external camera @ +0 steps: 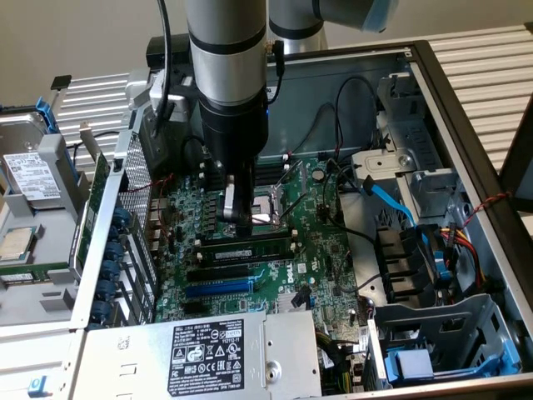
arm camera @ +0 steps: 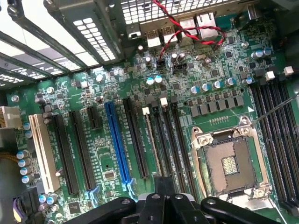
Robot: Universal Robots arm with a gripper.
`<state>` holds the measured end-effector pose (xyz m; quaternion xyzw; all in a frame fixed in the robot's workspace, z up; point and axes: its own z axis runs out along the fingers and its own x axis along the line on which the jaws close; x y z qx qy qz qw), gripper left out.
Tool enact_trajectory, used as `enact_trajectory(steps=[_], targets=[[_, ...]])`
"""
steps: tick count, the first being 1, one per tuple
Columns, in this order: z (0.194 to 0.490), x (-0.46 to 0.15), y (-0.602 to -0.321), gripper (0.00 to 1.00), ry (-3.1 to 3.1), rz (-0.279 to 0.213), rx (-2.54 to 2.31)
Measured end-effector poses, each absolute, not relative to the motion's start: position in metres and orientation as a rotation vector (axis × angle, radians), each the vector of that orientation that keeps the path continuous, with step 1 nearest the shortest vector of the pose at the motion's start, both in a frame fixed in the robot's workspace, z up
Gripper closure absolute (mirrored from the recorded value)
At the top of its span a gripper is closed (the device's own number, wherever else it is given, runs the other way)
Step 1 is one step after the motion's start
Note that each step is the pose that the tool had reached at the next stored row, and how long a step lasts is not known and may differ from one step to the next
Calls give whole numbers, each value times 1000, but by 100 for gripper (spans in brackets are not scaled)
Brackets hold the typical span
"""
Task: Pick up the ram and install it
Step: 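Press down the ram until it locks into place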
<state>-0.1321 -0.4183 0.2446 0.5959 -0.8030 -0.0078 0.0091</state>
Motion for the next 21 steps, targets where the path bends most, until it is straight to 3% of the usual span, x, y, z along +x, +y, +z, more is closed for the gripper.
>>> enact_trajectory(steps=[21], targets=[[244,-132,-418,89,-2784,-29,1422]])
